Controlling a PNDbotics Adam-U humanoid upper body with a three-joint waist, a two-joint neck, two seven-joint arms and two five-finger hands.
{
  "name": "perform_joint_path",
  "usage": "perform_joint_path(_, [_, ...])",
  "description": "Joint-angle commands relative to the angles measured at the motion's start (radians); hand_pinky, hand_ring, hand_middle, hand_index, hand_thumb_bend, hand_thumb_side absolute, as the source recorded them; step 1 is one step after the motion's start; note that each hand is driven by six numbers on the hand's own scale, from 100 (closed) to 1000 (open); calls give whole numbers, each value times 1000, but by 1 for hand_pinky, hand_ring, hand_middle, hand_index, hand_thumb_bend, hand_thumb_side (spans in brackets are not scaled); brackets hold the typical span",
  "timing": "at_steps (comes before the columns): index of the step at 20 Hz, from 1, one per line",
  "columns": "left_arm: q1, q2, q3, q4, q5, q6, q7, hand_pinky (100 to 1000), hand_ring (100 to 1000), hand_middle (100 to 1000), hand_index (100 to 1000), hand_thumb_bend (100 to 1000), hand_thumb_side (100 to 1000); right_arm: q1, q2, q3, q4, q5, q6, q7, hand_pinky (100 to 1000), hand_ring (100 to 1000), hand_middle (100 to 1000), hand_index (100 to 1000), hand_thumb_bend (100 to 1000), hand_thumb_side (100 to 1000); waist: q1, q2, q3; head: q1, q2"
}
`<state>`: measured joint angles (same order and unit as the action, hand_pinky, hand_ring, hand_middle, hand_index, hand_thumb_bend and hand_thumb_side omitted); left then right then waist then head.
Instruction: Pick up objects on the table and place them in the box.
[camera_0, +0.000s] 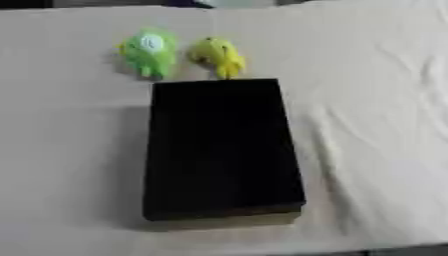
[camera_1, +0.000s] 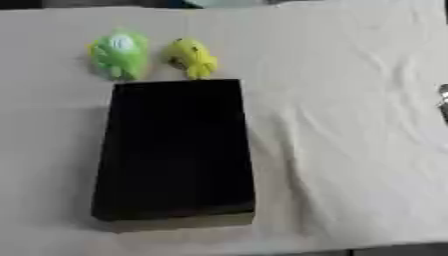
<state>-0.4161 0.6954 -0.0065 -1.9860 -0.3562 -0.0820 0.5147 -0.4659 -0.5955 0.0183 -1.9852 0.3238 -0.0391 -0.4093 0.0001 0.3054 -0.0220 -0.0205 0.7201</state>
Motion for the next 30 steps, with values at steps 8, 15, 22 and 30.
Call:
perform_joint_path(8, [-8,15,22,-14,13,-1,6,731,821,775,843,260,944,-8,-28,-11,-15,3,1,3,833,707,707,814,100,1000,1,-16,1,-1,-4])
perform_joint_path(15, [-9,15,20,-14,13,0,2,731,821,775,843,259,947,-16,-38,-11,-15,7,9,8,833,709,708,816,100,1000,-1,-16,2,-1,-3])
perform_joint_path(22, [-11,20,16,-14,14,2,-6,732,821,776,843,259,947,-57,-119,-6,-15,27,68,33,832,727,718,827,100,1000,-5,-22,7,-1,2])
perform_joint_path(30, [-10,27,12,-14,16,2,-14,733,821,776,843,260,946,-149,-310,27,-15,47,258,157,845,785,772,852,100,1000,-13,-37,13,1,8])
